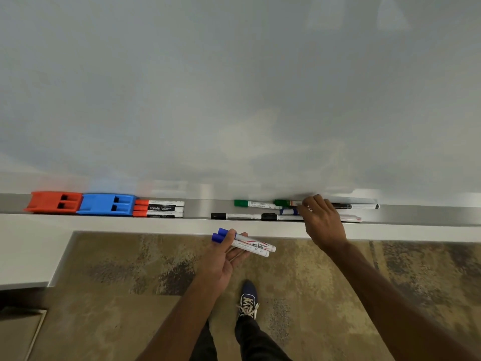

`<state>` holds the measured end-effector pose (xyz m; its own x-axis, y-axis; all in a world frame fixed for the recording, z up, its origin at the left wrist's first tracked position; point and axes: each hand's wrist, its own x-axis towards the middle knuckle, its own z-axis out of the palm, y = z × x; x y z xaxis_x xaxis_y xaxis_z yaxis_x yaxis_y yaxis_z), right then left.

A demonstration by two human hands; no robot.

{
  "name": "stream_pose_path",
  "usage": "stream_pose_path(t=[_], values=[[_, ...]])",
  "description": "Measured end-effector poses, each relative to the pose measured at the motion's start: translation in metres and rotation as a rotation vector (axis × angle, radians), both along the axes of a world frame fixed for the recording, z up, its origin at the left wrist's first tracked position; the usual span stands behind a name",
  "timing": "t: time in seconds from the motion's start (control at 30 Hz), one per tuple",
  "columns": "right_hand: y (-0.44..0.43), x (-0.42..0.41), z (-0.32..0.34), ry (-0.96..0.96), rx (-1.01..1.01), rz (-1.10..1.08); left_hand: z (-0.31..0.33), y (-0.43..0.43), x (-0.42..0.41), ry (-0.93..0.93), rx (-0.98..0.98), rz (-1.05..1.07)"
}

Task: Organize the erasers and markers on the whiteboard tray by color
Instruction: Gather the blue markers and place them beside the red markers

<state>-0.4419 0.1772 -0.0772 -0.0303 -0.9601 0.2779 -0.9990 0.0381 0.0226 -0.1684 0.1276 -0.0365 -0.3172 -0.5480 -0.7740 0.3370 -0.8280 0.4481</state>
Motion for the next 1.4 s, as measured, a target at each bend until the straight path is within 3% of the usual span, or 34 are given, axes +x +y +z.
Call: stream_pose_path(t=[0.23, 0.63, 1.4], values=[[-0.012, 0.001, 0.011, 0.052, 0.120, 0.084, -0.002, 0.003, 0.000, -0.025, -0.012, -0.016], [-0.013, 0.011, 0.029, 0.076, 0.288, 0.016, -0.004, 0.006, -0.001, -0.019, -0.007, -0.013], [0.002, 0.002, 0.019, 0.006, 0.245, 0.048, -0.013, 0.004, -0.037, 0.023, 0.023, -0.095]])
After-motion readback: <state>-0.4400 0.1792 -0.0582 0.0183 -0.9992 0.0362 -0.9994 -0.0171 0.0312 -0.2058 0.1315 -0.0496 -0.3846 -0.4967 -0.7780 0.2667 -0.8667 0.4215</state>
